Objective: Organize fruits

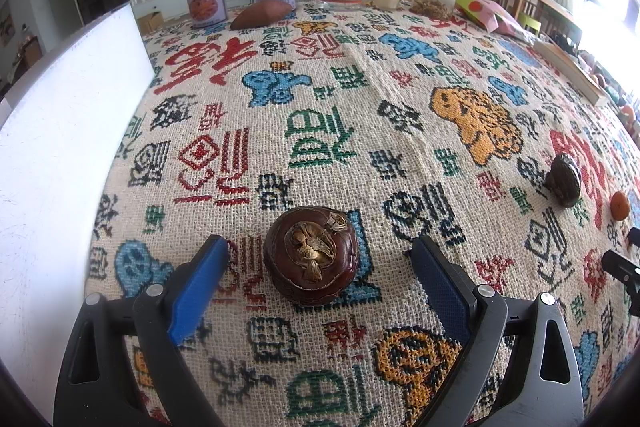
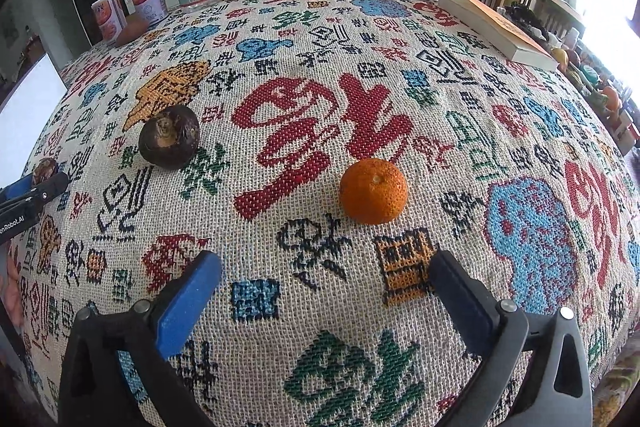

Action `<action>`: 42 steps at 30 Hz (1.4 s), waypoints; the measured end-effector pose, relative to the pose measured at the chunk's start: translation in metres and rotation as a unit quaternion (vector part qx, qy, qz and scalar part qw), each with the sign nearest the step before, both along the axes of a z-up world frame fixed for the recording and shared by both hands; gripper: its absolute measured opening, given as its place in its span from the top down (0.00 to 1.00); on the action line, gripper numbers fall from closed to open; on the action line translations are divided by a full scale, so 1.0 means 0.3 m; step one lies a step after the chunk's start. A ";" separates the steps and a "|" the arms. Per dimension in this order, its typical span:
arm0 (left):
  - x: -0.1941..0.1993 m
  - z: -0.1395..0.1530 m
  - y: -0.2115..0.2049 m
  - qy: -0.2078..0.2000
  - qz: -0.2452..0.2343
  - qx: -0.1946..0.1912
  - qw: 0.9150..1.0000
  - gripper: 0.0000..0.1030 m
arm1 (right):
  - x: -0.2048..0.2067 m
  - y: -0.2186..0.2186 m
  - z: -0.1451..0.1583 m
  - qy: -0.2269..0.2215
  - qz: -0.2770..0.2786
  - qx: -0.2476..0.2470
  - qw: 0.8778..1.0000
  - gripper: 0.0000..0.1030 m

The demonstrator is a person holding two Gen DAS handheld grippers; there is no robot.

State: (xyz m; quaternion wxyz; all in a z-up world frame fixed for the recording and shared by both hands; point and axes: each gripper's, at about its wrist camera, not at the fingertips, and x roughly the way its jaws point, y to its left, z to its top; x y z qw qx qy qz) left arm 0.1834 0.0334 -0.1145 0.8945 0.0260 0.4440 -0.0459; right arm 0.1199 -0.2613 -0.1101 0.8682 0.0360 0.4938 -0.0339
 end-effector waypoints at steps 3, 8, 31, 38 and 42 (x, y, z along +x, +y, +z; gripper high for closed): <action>0.000 0.000 0.001 0.000 0.000 0.000 1.000 0.08 | -0.004 -0.002 0.001 0.000 0.001 -0.001 1.000 0.00; 0.002 0.004 0.017 0.008 -0.010 -0.018 1.000 0.09 | -0.007 -0.006 0.004 -0.001 -0.001 0.003 1.000 0.00; -0.063 0.096 0.121 0.011 -0.010 -0.112 0.994 0.58 | 0.051 -0.178 0.076 -0.020 0.044 0.073 0.996 0.42; -0.151 0.178 0.205 0.050 0.009 -0.203 0.978 0.59 | 0.092 -0.131 0.084 0.016 0.046 0.063 0.997 0.71; -0.303 0.408 0.250 0.024 -0.035 -0.288 0.957 0.59 | 0.028 -0.046 0.279 -0.013 0.073 0.141 0.987 0.71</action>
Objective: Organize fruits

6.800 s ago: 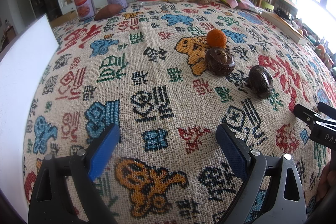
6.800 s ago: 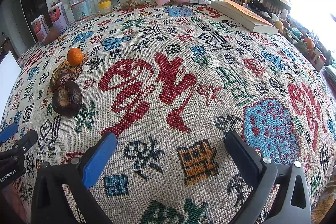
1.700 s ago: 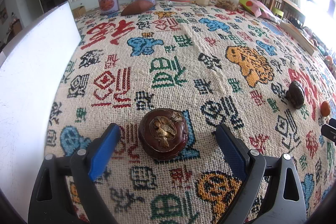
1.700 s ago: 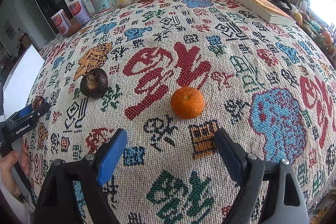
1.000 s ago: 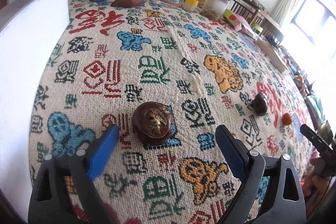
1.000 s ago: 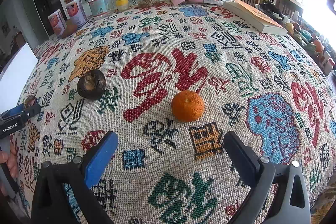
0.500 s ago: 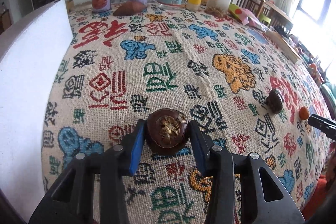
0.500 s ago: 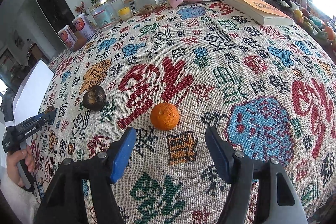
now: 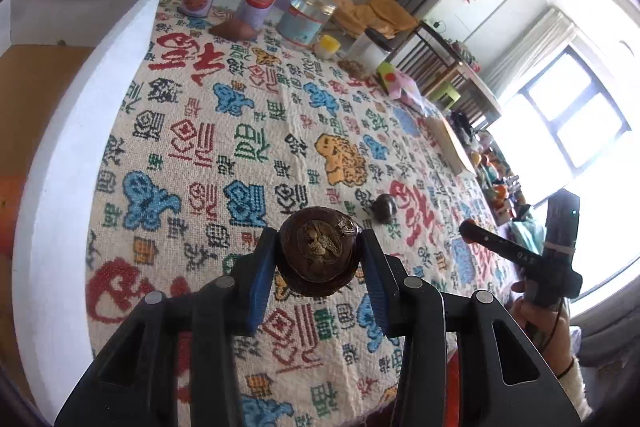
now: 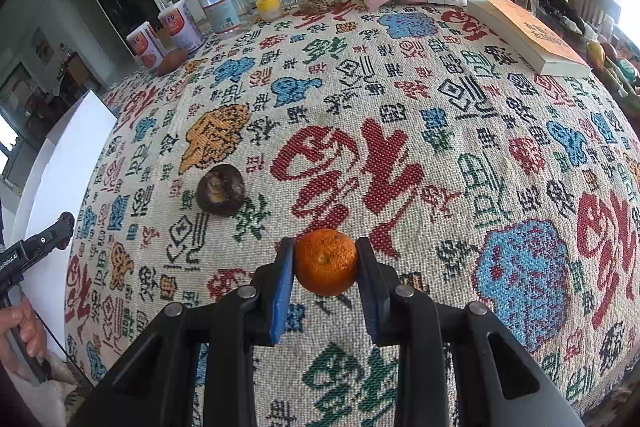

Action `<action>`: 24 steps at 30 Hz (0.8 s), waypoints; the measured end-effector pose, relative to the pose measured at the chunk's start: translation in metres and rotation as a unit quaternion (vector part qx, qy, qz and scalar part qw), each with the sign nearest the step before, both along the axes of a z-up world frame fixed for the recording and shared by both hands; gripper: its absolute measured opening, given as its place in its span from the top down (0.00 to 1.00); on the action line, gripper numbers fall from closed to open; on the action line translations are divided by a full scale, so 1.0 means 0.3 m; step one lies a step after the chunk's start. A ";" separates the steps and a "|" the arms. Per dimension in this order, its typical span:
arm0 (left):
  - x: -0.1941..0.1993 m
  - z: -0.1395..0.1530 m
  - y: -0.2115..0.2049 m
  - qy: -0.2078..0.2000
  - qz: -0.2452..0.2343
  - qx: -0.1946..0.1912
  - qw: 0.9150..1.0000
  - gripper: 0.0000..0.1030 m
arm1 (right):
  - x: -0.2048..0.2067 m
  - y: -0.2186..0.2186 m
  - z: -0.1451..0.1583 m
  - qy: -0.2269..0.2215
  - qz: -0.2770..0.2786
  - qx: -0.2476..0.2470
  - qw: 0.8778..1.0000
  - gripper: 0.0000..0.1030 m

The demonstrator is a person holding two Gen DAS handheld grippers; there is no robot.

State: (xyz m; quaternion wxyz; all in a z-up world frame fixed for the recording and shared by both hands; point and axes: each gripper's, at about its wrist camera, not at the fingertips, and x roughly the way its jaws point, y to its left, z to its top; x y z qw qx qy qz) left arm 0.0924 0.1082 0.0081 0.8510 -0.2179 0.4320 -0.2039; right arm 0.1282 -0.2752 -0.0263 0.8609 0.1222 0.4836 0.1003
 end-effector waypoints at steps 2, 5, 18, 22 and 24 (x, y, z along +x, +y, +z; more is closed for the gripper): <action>-0.078 0.136 0.055 -0.032 0.003 -0.028 0.999 0.59 | -0.020 0.096 0.144 -0.034 0.039 0.034 0.998 0.71; -0.193 0.309 0.178 -0.078 0.027 -0.042 0.996 0.59 | -0.042 0.283 0.313 -0.077 0.107 0.060 0.989 0.71; -0.334 0.081 0.736 0.088 0.188 0.079 0.975 0.59 | -0.207 1.303 0.281 0.005 0.421 0.072 0.904 0.70; -0.362 -0.083 0.834 0.148 0.215 0.094 0.961 0.59 | -0.227 1.480 0.178 0.078 0.459 0.046 0.884 0.70; -0.377 -0.107 0.862 0.156 0.223 0.102 0.957 0.58 | -0.250 1.534 0.129 0.100 0.469 0.031 0.877 0.70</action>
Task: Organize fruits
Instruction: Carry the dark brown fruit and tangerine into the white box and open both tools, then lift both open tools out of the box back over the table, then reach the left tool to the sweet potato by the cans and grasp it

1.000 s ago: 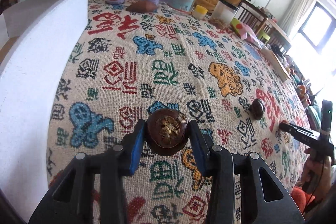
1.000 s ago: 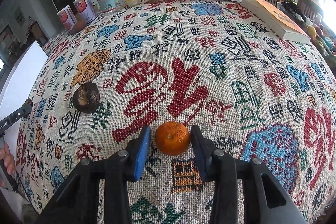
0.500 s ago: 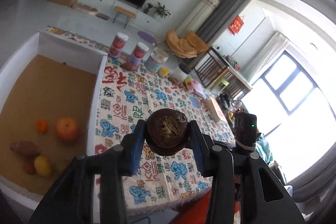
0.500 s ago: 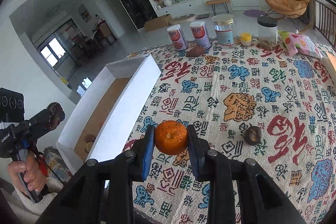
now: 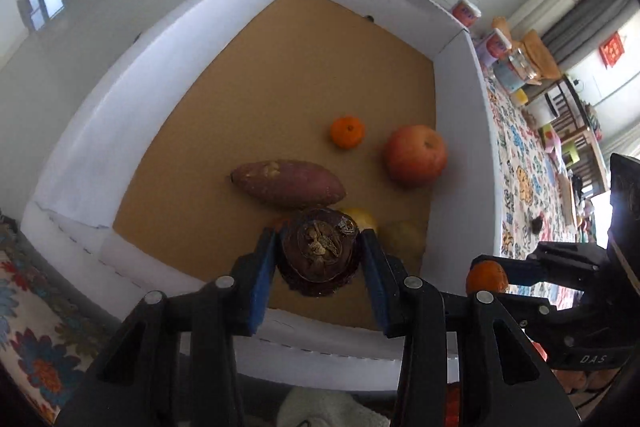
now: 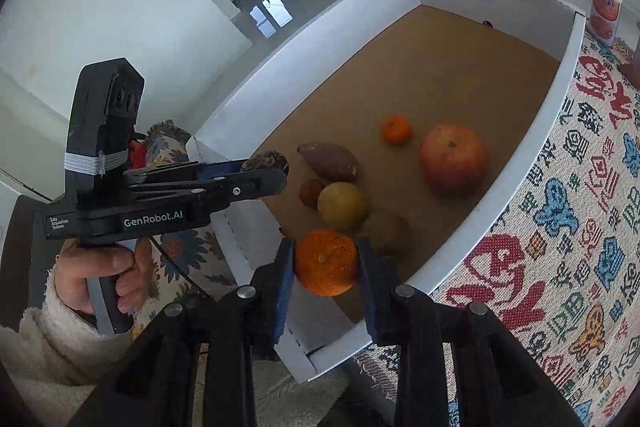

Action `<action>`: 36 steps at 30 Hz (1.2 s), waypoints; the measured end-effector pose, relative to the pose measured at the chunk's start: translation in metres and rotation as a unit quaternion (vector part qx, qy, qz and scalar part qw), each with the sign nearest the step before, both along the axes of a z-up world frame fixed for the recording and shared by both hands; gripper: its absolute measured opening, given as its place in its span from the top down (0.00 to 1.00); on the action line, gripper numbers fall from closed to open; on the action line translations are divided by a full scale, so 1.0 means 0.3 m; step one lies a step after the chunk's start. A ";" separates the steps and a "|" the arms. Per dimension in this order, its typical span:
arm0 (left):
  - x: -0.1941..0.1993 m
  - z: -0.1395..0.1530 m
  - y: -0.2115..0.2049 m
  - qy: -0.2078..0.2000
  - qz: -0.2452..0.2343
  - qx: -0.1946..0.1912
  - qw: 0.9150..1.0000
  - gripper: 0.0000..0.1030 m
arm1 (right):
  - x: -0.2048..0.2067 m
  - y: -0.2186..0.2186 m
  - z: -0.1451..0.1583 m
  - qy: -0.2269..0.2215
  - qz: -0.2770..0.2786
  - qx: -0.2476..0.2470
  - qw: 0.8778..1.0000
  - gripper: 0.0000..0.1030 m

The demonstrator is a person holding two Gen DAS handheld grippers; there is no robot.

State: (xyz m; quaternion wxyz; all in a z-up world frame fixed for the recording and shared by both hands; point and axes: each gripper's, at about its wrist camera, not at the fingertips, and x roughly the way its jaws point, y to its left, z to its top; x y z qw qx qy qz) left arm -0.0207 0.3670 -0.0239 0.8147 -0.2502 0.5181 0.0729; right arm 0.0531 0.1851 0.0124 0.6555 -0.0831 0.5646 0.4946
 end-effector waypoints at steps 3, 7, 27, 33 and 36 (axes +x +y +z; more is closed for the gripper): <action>-0.008 0.003 0.010 0.011 0.007 0.023 1.000 0.54 | -0.028 0.042 -0.048 0.009 0.011 -0.025 1.000 0.69; -0.001 0.088 -0.009 -0.015 0.017 0.055 0.998 0.34 | -0.005 0.001 -0.013 0.021 -0.017 0.009 1.000 0.46; 0.423 0.026 -1.166 -0.125 -0.282 -0.074 0.948 0.17 | 0.115 -1.533 -0.209 -0.146 -0.570 -0.031 0.808 0.04; 0.844 -0.011 -1.132 -0.179 -0.161 0.018 0.971 0.17 | 0.027 -1.688 -0.268 -0.122 -0.617 0.007 0.777 0.04; 1.113 -0.058 -1.107 -0.161 -0.174 0.053 0.970 0.17 | 0.035 -1.653 -0.252 -0.144 -0.602 0.014 0.785 0.04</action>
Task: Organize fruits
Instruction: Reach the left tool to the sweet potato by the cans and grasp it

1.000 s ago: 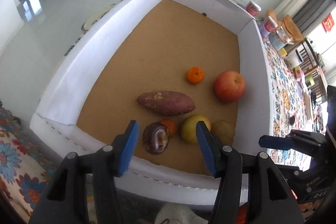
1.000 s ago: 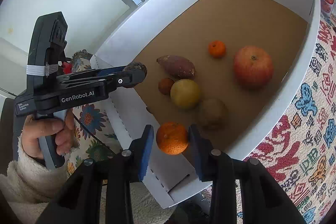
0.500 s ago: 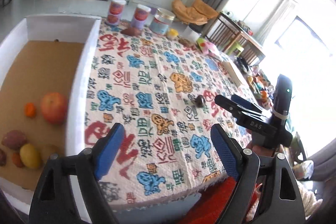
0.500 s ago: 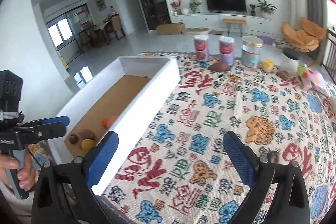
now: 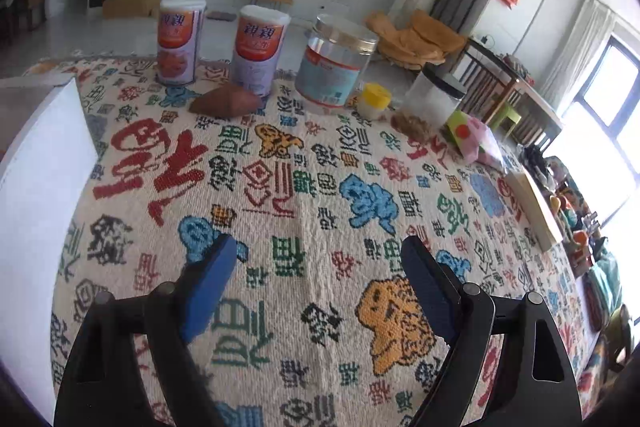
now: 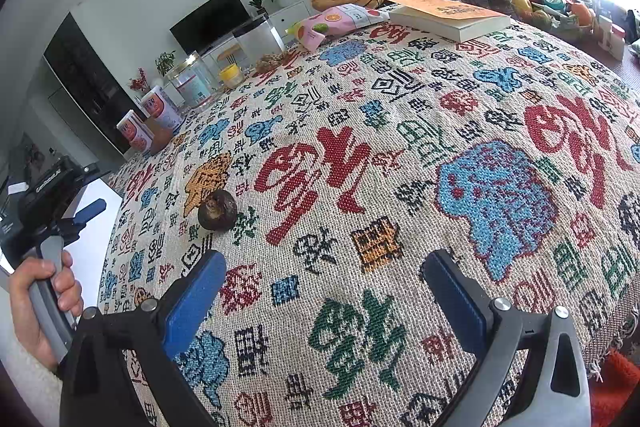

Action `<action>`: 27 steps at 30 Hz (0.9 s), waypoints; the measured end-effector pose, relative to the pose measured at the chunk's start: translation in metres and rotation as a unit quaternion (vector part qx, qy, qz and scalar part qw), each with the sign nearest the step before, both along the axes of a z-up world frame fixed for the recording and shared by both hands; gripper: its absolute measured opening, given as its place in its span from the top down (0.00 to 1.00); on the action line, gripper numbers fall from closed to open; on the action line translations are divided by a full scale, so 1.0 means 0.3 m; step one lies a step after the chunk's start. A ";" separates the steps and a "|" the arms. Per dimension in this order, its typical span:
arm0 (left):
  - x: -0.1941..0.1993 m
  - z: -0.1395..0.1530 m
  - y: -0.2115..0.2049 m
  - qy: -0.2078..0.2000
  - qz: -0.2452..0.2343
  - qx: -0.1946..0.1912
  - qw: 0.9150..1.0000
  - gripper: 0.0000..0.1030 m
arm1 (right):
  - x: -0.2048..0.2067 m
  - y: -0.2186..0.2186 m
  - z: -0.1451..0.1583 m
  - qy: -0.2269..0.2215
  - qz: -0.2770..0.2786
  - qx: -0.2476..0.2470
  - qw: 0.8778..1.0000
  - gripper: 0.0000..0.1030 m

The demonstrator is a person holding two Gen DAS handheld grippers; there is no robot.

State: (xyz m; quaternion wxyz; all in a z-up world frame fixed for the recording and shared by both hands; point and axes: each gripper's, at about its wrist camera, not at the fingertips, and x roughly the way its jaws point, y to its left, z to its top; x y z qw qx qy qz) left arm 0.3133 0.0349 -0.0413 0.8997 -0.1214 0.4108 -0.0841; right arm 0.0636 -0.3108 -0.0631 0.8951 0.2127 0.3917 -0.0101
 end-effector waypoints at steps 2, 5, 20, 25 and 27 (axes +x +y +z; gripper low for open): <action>0.168 -0.030 0.020 0.013 -0.037 0.024 0.999 0.17 | 0.008 0.029 0.001 -0.005 0.018 -0.008 1.000 0.04; 0.349 -0.058 0.075 0.013 -0.047 0.081 0.996 0.17 | 0.007 0.052 0.003 -0.011 0.035 -0.008 0.999 0.04; 0.639 -0.138 0.118 0.026 -0.122 0.124 0.984 0.16 | 0.051 -0.028 -0.076 0.019 0.028 0.101 0.994 0.04; 0.488 -0.018 0.114 0.072 -0.278 0.079 0.955 0.16 | 0.053 -0.024 -0.073 0.016 0.025 0.096 0.995 0.04; 0.453 0.040 0.114 0.028 -0.268 0.112 0.957 0.15 | 0.052 -0.016 -0.068 0.012 0.026 0.090 0.996 0.04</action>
